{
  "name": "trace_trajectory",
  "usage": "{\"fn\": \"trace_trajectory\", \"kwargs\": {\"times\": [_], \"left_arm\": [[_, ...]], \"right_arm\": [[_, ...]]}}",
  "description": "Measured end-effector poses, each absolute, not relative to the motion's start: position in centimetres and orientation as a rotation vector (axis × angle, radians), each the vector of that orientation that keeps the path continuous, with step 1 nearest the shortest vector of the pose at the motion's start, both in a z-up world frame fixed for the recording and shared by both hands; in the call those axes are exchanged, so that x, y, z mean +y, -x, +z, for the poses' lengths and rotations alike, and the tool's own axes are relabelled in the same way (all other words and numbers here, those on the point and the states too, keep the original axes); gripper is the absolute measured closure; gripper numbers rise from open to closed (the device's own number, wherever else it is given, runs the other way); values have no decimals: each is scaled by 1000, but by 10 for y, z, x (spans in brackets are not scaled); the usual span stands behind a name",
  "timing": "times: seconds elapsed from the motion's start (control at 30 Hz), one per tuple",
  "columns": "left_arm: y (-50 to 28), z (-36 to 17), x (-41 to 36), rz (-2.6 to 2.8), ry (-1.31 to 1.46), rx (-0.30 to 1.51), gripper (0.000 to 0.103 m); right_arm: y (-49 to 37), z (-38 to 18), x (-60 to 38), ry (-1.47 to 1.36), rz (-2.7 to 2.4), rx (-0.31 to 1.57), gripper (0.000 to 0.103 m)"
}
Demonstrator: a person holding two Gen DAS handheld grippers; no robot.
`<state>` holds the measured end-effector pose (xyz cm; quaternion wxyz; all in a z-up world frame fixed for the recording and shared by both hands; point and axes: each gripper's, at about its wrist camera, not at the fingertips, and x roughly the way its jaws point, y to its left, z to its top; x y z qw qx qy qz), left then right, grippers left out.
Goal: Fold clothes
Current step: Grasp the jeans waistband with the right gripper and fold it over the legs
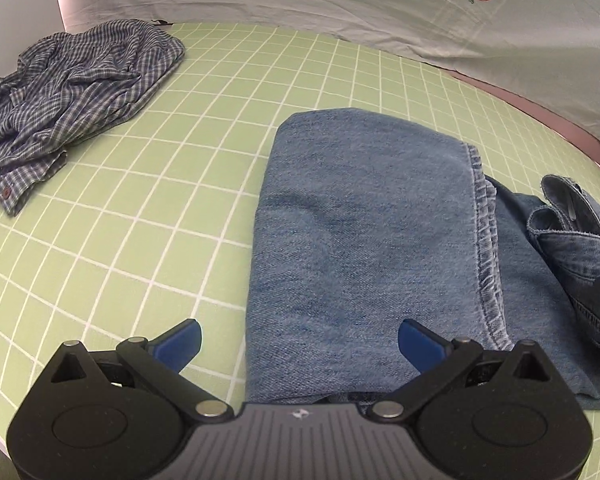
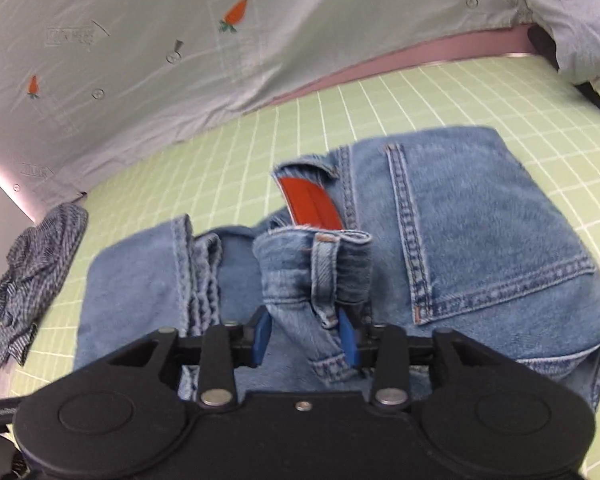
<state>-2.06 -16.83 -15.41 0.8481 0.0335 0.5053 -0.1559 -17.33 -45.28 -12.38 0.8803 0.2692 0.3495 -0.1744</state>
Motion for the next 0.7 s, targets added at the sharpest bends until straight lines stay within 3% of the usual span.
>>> {"fn": "trace_trajectory", "kwargs": {"times": [0.23,0.43,0.53,0.7], "left_arm": [[20,-155,-163,-311,-66,1060,0],[18,-156,-154,-285,-66,1066,0],[16,-158,-150,-271,-64,1073,0],[12,-160,-146,-256,-62,1077,0]], "right_arm": [[169,-92,-456,-541,-365,586,59],[136,-120,-456,-363,-477,730,58],[123,-156,-437,-260,-412,848,44],[118,-166,-401,-26,-421,871,40]]}}
